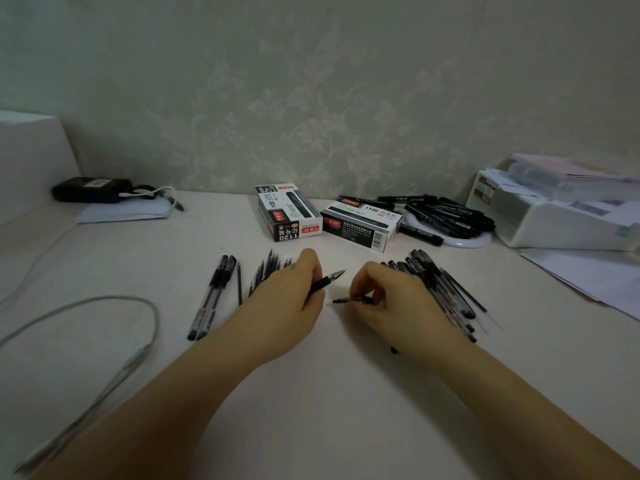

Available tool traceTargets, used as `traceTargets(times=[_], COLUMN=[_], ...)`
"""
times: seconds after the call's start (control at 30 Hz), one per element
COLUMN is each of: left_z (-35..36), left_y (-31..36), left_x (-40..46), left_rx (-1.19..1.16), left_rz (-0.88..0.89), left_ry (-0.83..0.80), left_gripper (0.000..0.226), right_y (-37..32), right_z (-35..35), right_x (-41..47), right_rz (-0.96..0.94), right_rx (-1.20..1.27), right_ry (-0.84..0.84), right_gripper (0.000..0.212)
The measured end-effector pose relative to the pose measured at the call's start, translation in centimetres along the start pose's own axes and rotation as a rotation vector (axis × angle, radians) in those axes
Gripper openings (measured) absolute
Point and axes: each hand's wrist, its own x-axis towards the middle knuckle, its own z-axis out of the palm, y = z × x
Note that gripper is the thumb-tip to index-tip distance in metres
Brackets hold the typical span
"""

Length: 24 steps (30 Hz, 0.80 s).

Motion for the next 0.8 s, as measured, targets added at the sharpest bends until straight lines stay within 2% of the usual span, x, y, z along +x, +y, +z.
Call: traceTargets(times=[0.23,0.3,0.4,0.53,0.67,0.8], left_z=[-0.1,-0.1,-0.2,-0.2,-0.5,-0.9], left_y=[0.1,0.1,0.3,0.7,1.0,1.1], left_x=[0.0,0.0,0.1,0.2,0.2,0.2], left_rx=[0.042,0.03,0.007,-0.004,-0.062,-0.087], left_rz=[0.044,0.054,0.104,0.162,0.154,0.134], left_ry=[0.045,0.05,0.059,0.073,0.08,-0.006], left_gripper=[0.01,0.01,0.01,0.01,0.002,0.013], right_y=[0.5,0.2,-0.5,-0.7,-0.6,-0.6], right_z=[-0.2,-0.3,-0.5,-0.7,-1.1,-1.3], right_x=[0.0,0.1,0.4,0.3,0.3,0.2], right_rz=[-0.006,0.008,0.068,0.11,0.12,0.097], right_rx=[-0.065,0.026,0.244,0.448,0.54,0.576], right_ry=[-0.065,-0.033,0.032,-0.035,-0.054,-0.056], right_gripper=[0.019,0.026,0.025,0.025,0.02,0.024])
